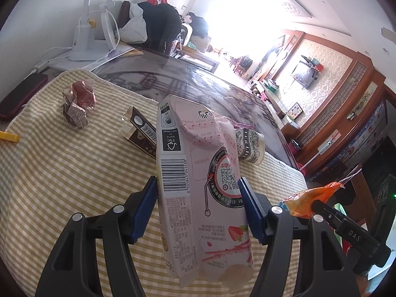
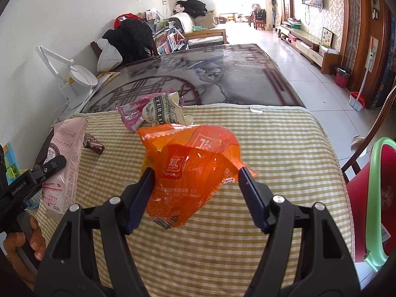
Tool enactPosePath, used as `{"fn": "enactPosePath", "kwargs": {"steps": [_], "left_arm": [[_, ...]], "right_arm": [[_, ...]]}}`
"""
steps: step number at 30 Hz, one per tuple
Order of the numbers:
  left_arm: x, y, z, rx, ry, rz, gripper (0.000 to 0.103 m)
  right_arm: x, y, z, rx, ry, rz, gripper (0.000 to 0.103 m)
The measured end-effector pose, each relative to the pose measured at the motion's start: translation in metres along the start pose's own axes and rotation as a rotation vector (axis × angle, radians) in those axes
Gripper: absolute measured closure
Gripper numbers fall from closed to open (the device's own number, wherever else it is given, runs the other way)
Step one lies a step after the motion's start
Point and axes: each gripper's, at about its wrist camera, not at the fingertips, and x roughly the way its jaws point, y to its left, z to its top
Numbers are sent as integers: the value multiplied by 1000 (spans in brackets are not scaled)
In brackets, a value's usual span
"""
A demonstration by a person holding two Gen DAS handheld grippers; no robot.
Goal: Collect trash
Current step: 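Hold the pink carton and orange bag lifted above the table, then carry carton and orange bag to the red bin and open both tools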
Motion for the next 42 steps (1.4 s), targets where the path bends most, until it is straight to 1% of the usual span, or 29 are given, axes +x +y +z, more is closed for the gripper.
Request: {"fn": "enactPosePath", "kwargs": {"steps": [4,14,18,23,28,32,39,42], "left_arm": [[0,-3,0,15,1,-5,41],[2,-3,1,13,10,-15,41],[0,-5,2,28,4,-21,40],[-1,-14,-4,46,25,-20,40],[-9,-36,-14,73,32,-29,40],[-14,-55,-24,71,48,-58,40],[-21,-93,-29,111,35,-76,40],[-23,-115,-33,129,32,-99,40]], "right_arm": [[-2,-1,0,2,-4,-6,35],[-5,-9,0,7,-12,-26,35],[-11,-21,0,17,-25,-43,35],[-21,-37,1,56,-42,-38,35],[-31,-45,2,69,-63,-23,35],[-42,-55,2,79,-84,-17,35],[-67,-88,-1,140,-132,-13,35],[-81,-110,-4,171,-159,-34,35]]}}
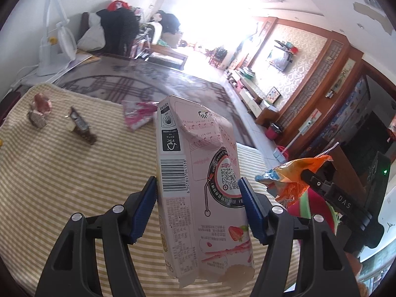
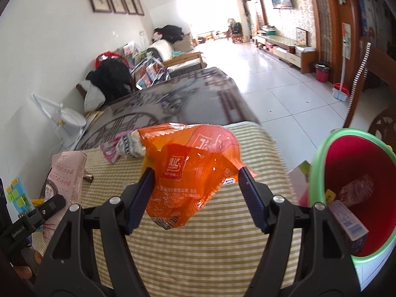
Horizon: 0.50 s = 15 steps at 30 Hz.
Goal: Collect trash
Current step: 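Carry carton and orange bag to the red bin and open both tools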
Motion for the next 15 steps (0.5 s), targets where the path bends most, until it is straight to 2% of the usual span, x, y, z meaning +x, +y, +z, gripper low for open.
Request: {"fn": "enactPosePath", "kwargs": {"steps": [5,9,15], "left_arm": [[8,-39,-6,61,23,-36,40],[16,-71,-15,111,49,-75,40],[34,-121,-32,191,106,-135,40]], "right_arm": [[-22,-44,3,42,-48,-100,35],[-44,-98,-1,143,-80,-209,35],[-60,-162,-12,310,-79,-303,35]]}}
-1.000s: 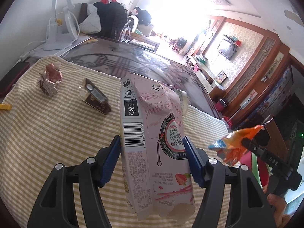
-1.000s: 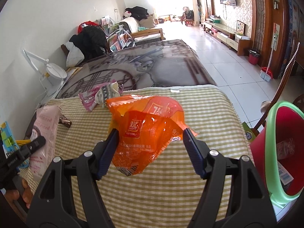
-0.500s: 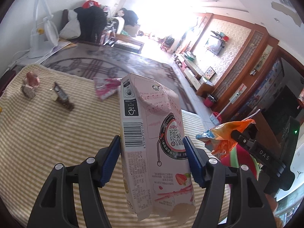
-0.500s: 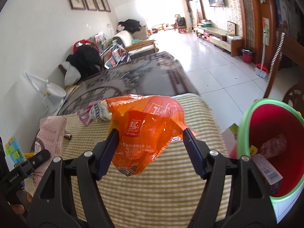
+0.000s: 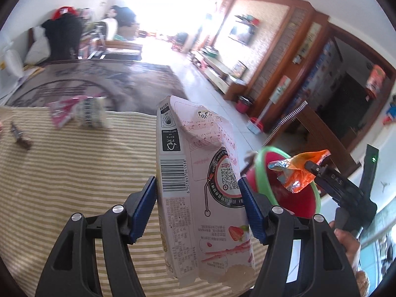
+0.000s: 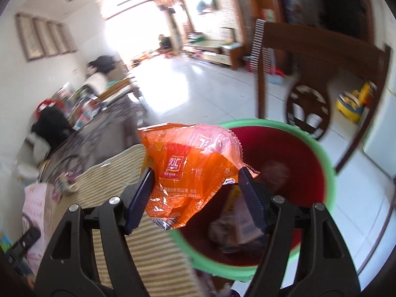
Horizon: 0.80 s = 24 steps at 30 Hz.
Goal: Collect trash
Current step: 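Carry carton and orange bag to the red bin and open both tools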
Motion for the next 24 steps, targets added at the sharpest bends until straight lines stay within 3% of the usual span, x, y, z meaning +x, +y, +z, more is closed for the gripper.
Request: {"fn": "enactPosePath", "kwargs": {"steps": [5,6,7,8,17,24], "left_arm": [[21,-46,-6,76,39,-76,40],[26,-54,-6,85,48,-94,40],[31,-60,-5,92,56,-107,40],[39,-70,-4,108,70,-125,40],[89,-146,10,192,145,-258,40],[115,-172,8,221,204,-305,36]], "right_arm": [[2,-31,2,68,15,-38,34],[2,-33,2,73,14,-50,25],[0,-37,3,88,7,-67,9],[-3,-40,4,107,-10,-73,4],[-39,-69,13,240,-229,-228,4],[-48,-75,14,282,-289,-256,4]]}}
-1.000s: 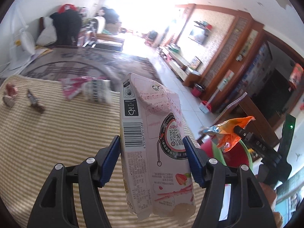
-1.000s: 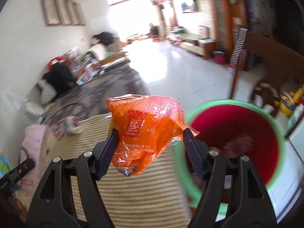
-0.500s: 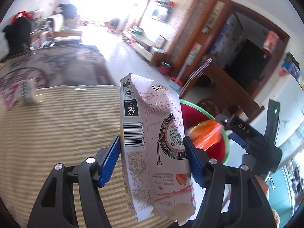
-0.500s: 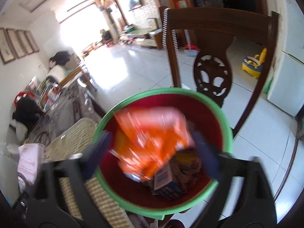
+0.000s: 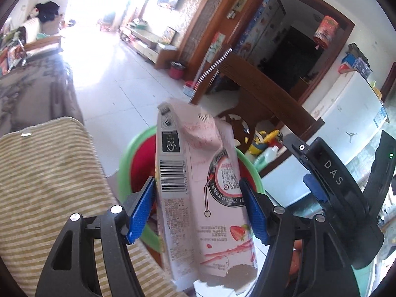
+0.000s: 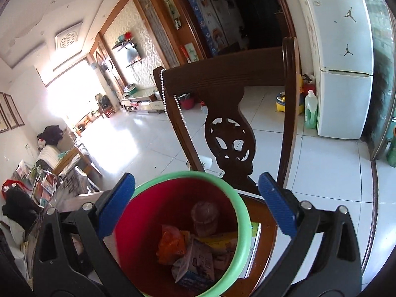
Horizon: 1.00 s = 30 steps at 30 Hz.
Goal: Collect trash
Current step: 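Carry carton and orange bag to the red bin and open both tools, then grasp the crumpled paper with the left tool while the right returns over the table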
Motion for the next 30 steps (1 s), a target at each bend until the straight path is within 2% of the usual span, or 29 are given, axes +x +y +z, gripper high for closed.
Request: {"fn": "enactPosePath", "kwargs": {"steps": [5,9,12,16,21,27,29,30], "left_arm": [[-11,6,-1,8,-32,25,30],[-30,34,-6,-38,-50,40,30],[-51,60,-15,-66,-71,84,30],[-96,118,-39,-126,-109,204,29],[-169,211,-69,-292,-175,399,29],[-270,333,-105,-578,-244,626,29],[-295,360,-108,-631,-286,677,26],[-307,376,-109,-658,-303,735,24]], "right_arm": [[2,12,-4,-23,12,19,4],[1,27,-8,-60,17,34,4],[1,41,-13,-87,23,52,4],[2,66,-21,-136,41,78,4],[-4,104,-36,-195,54,125,4],[-12,179,-74,-347,123,260,4],[-15,211,-94,-428,165,307,4],[-18,229,-108,-476,182,333,4]]}}
